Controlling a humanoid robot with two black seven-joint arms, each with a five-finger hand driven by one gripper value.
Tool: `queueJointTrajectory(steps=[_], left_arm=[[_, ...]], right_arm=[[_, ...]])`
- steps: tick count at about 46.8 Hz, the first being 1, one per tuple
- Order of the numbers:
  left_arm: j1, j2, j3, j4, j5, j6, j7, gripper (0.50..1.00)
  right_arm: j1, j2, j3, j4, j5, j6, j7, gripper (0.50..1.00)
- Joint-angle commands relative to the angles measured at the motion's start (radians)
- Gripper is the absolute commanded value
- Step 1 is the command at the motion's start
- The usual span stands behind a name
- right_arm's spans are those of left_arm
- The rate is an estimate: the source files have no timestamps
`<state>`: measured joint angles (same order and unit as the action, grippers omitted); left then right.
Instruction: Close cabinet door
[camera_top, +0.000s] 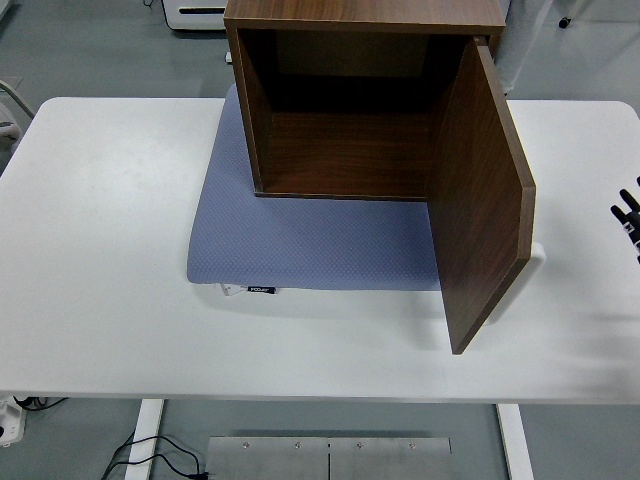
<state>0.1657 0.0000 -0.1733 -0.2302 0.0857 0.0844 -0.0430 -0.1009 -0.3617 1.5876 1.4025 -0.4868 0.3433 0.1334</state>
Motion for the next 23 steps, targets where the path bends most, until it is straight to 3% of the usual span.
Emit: queueJointTrajectory(steps=[1,23], left_arm=[[0.0,0.0,0.0,0.0,0.0,0.0,0.0,1.0],[0.0,0.0,0.0,0.0,0.0,0.0,0.0,1.0]], right_arm=[[-0.016,0.003,-0.02,0.021,-0.004,0.0,0.002,1.0],[-0.054,0.084,-0.121,0.075,-0.107,0.0,0.003,1.0]])
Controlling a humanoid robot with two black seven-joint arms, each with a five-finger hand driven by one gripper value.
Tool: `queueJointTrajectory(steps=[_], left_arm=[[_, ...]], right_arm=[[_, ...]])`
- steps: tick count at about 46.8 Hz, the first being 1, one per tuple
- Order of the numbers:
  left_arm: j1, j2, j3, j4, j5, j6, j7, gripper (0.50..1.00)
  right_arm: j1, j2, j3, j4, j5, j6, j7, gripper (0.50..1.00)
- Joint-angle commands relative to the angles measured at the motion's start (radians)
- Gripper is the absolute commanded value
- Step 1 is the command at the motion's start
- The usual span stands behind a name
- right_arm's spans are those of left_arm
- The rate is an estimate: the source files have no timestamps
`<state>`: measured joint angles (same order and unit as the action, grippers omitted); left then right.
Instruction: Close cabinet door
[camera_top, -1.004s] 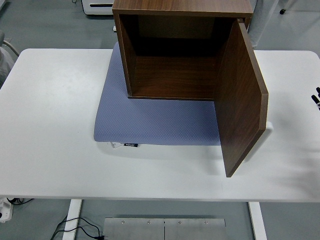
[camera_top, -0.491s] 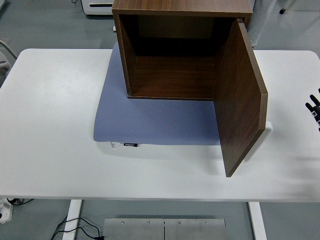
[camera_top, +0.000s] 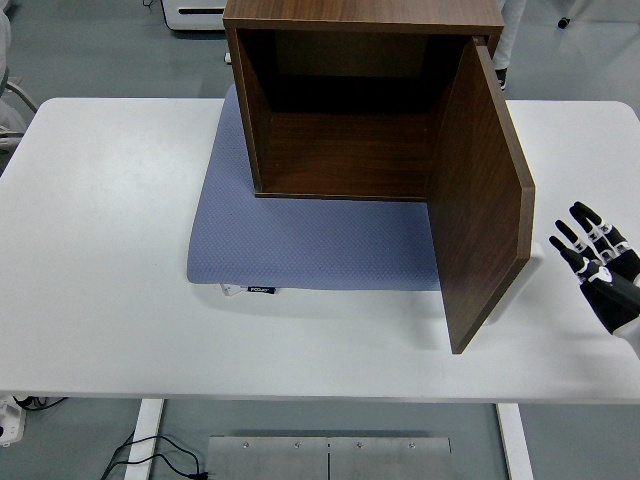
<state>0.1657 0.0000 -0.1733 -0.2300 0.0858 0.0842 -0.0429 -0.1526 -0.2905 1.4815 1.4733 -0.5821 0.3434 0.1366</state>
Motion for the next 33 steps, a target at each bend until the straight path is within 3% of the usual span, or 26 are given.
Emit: queueJointTrajectory(steps=[1,33], left_arm=[[0.0,0.0,0.0,0.0,0.0,0.0,0.0,1.0],[0.0,0.0,0.0,0.0,0.0,0.0,0.0,1.0]], right_arm=[[-0.004,0.016,-0.02,0.005,-0.016,0.0,0.0,1.0],[0.031,0.086,-0.161,0.016,-0.147,0.054,-0.002,1.0]])
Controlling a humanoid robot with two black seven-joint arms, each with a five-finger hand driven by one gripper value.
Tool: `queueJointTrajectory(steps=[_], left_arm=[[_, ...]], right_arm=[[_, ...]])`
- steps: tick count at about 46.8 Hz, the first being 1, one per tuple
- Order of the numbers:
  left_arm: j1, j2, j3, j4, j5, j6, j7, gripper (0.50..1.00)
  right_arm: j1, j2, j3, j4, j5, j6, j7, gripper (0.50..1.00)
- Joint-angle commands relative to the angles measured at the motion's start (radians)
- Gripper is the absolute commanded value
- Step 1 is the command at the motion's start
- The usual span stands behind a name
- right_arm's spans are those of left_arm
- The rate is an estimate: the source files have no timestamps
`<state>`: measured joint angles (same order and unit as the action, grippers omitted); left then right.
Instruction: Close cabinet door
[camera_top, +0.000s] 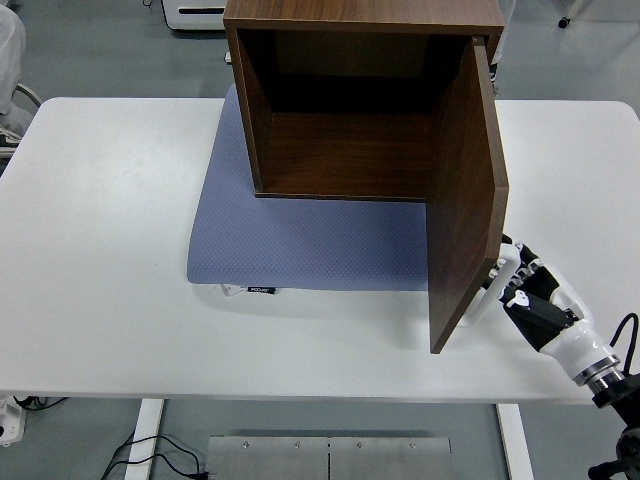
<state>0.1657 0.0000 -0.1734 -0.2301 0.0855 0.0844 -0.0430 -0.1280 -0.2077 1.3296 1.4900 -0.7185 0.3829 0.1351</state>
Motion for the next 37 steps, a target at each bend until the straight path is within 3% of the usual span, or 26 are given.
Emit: queueJointTrajectory(steps=[1,14,27,37], left_arm=[[0.0,0.0,0.0,0.0,0.0,0.0,0.0,1.0],[0.0,0.0,0.0,0.0,0.0,0.0,0.0,1.0],[0.0,0.0,0.0,0.0,0.0,0.0,0.0,1.0],[0.0,0.0,0.0,0.0,0.0,0.0,0.0,1.0]], right_arm=[[0.01,0.007,-0.012,-0.001,-0.015,0.019,0.0,1.0],[0.085,0.021,-0.069,-0.016,-0.024,0.022,-0.002,1.0],[0.166,0.09,-0.139,-0.089,-0.03,0.022,-0.003,1.0],[0.208,0.103,-0.19,-0.122,-0.045,0.028,-0.003,1.0]])
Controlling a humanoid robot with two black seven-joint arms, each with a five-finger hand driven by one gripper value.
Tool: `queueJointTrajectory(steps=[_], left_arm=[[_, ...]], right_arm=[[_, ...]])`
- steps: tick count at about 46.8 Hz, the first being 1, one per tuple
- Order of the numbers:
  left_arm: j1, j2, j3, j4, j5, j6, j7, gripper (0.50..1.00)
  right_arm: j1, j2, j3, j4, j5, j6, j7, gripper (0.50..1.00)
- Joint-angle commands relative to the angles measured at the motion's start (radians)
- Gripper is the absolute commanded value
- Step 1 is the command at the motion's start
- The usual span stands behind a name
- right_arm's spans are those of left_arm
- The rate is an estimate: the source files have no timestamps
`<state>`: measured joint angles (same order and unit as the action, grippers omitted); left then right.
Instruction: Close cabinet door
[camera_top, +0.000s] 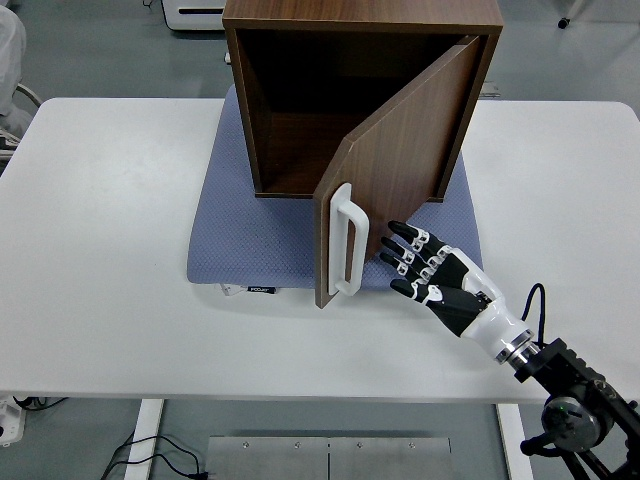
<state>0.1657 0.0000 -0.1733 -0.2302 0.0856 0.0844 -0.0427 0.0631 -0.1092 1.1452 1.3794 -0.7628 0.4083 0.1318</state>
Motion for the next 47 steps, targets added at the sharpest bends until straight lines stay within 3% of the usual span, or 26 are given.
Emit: queueJointTrajectory(steps=[1,26,47], left_arm=[[0.0,0.0,0.0,0.0,0.0,0.0,0.0,1.0],[0.0,0.0,0.0,0.0,0.0,0.0,0.0,1.0],[0.0,0.0,0.0,0.0,0.0,0.0,0.0,1.0]], right_arm=[[0.026,0.009,-0.007,-0.016,-0.001,0.003,0.0,1.0],[0.185,0.109,-0.077,-0.144,-0.001,0.003,0.0,1.0],[0.311,0.109,-0.128,-0.237,0.003,0.001,0.0,1.0]])
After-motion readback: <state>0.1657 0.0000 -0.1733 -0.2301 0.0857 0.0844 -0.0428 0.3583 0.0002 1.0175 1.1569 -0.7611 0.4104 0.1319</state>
